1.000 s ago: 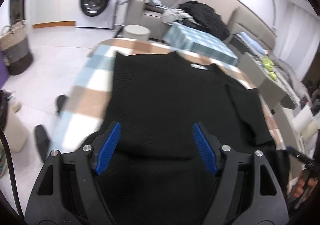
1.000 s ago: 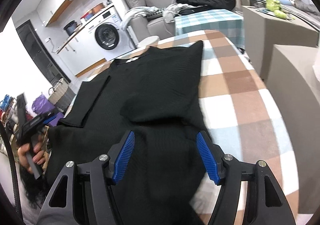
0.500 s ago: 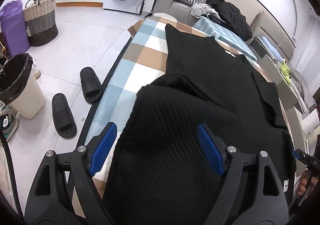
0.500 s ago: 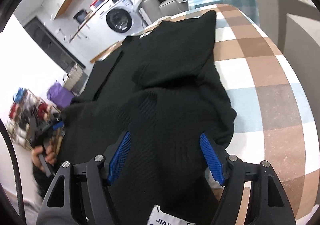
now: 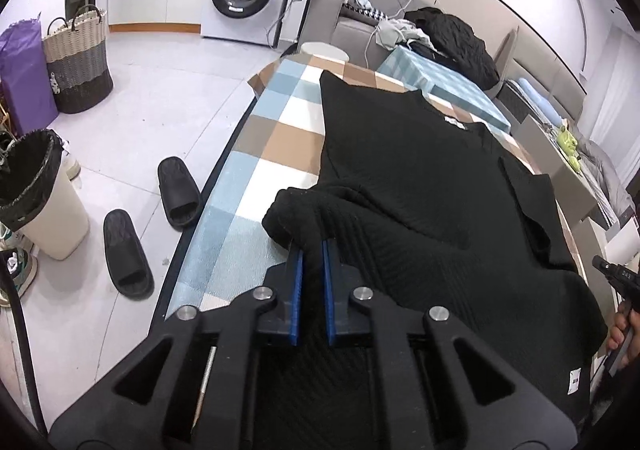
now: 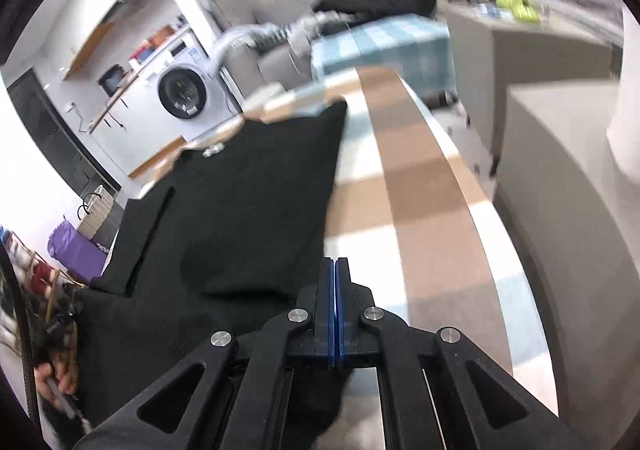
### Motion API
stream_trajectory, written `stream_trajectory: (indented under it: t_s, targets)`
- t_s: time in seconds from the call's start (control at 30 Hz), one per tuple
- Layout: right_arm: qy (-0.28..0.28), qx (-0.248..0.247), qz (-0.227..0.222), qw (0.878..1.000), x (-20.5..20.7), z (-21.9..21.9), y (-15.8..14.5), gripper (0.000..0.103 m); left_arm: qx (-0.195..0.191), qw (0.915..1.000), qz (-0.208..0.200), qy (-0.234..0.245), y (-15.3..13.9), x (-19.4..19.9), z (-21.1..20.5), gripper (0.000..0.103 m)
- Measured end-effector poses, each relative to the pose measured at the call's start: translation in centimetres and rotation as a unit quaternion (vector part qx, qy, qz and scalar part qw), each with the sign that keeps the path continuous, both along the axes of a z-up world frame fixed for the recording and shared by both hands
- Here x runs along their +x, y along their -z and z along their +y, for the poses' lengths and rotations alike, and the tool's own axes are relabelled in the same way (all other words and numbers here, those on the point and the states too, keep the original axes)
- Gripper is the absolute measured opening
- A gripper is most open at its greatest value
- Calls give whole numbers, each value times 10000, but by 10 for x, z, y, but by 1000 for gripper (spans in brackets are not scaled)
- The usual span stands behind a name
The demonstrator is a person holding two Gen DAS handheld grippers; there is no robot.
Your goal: Fold small clothes
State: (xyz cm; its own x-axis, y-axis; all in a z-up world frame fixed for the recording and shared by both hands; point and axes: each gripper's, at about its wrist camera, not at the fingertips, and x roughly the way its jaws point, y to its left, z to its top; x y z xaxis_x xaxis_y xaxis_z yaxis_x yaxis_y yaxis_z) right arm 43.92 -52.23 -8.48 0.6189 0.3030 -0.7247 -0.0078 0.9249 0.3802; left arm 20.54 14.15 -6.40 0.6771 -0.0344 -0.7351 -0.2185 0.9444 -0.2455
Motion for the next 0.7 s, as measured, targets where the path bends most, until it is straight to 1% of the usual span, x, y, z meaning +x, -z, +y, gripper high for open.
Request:
stream_trajectory:
  t_s: [0.03,0.07,0.1,0.13,0.17,0.2,0.23,0.3,0.37,0.43,0.47,0.5,0.53,0.57,0.63,0.7]
  targets:
    - [-41,151,3,9999,-7,-4,1,16,11,10000,41,-5,0,-2,1,7]
    - [-106,267,44,9996,-18,-7,3,44,-22,10000,84,4,1,-5,2,12]
    - [-141,351,73,9993,-26,-9,2,56,-58,9999,120,13,3,-8,4,15]
    - [-206,446,67,9988,-35,-9,3,65,-85,9998,160,17,5,-11,5,26]
    - [-294,552,65,9980,-43,-8,5,65,-91,9998,181,25,6,-13,6,39]
    - [-426,691,181,9965,-53,-4,9,65,-62,9998,189,23,6,-14,5,45]
    - [-457,783,286,9955,-59,-3,12,65,-38,9998,190,10,7,-14,5,54]
    - [-513,1107,464,9914,-73,3,20,65,-60,9997,222,90,8,-14,1,57]
    - [-628,1288,535,9882,-78,9,25,65,-71,9994,299,187,11,-11,-3,61]
    - [-713,1183,616,9885,-78,20,32,64,13,9993,307,189,14,-10,-5,61]
    - [-710,1087,643,9894,-77,25,34,59,29,9993,336,188,16,-9,-6,61]
    - [-815,996,697,9892,-77,31,35,49,12,9992,370,180,17,-8,-7,61]
    - [-883,925,655,9896,-76,35,35,26,-31,9991,375,191,18,-8,-7,61]
    - [-897,835,539,9910,-74,37,32,13,-42,9991,369,190,19,-7,-7,61]
    - [-838,634,197,9943,-68,38,24,4,-24,9992,362,159,20,-6,-6,61]
    - [-679,574,-161,9959,-55,32,11,4,-54,9992,388,101,22,-4,-5,61]
